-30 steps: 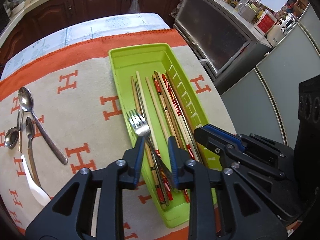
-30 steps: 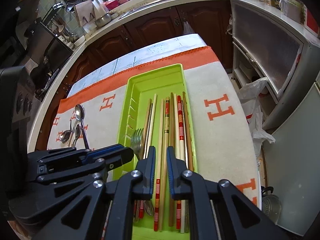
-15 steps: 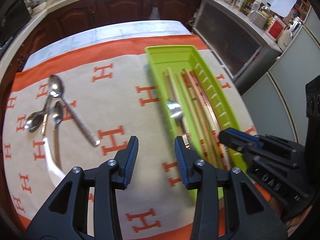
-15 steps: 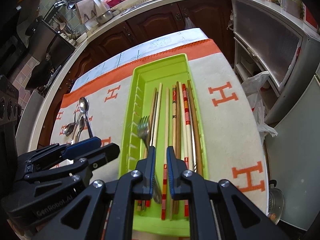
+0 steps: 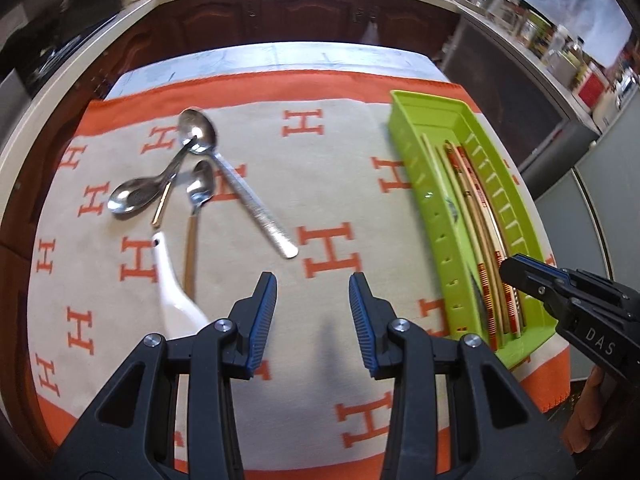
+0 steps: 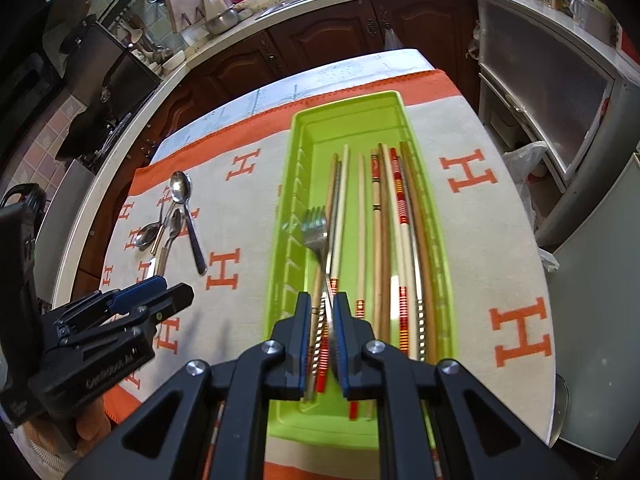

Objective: Organize utensils
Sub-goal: 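Move both open tools back over the remaining spoons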

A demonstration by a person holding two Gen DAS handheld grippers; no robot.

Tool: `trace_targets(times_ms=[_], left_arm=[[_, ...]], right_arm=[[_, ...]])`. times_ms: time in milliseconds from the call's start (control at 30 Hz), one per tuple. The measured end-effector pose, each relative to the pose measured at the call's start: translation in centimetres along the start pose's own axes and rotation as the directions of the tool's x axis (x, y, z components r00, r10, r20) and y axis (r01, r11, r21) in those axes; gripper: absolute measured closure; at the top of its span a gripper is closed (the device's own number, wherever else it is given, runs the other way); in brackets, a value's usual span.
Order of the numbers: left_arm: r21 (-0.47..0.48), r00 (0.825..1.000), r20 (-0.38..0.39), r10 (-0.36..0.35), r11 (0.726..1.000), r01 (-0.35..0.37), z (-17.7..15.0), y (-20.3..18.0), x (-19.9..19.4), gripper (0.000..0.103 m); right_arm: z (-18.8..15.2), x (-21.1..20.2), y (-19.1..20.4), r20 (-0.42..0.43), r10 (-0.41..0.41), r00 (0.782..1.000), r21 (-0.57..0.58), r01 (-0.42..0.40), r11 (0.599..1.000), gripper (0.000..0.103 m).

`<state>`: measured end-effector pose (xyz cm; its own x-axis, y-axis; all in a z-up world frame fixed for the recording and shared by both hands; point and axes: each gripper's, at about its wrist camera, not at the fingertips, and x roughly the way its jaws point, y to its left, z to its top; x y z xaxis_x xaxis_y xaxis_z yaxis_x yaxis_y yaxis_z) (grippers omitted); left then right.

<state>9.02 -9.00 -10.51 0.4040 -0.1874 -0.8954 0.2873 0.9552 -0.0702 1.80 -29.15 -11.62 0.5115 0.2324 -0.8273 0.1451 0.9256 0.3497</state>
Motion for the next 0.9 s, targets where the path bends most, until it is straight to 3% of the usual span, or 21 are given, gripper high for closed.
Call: trace_targets(times_ms=[167, 500, 667, 800, 900], left_arm=[[-0.054, 1.000, 0.012, 0.000, 0.999, 0.001, -0.6, 2.8, -0.6, 0.069], [-0.142, 0.995, 0.071, 0.069, 0.988, -0.059, -1.6, 10.3, -3.4, 0.069], [-0.207, 0.996, 0.071, 0.052, 0.978, -0.036, -0.7, 14.6, -5.4, 0.069], [-0.219, 0.995, 0.078, 0.062, 0.975, -0.044, 0.4, 16.9, -6.7, 0.069], [-0.233, 0.997, 0.061, 0.042, 0.972, -0.026, 1.3, 18.4, -6.8, 0.069]], right_arm=[[-0.1, 0.3, 1.9, -0.015, 0.003, 1.000, -0.042, -0.003, 0.999, 0.092], [-0.6, 1.6, 8.7, -0.073, 0.065, 0.995, -0.178, -0.077, 0.981, 0.092], [-0.4, 2.6, 12.4, -0.117, 0.090, 0.989, -0.236, -0.116, 0.965, 0.092], [0.8, 2.4, 15.4, -0.120, 0.107, 0.987, -0.278, -0.137, 0.951, 0.076], [1.9, 2.5, 17.6, -0.135, 0.131, 0.982, -0.307, -0.167, 0.937, 0.075]])
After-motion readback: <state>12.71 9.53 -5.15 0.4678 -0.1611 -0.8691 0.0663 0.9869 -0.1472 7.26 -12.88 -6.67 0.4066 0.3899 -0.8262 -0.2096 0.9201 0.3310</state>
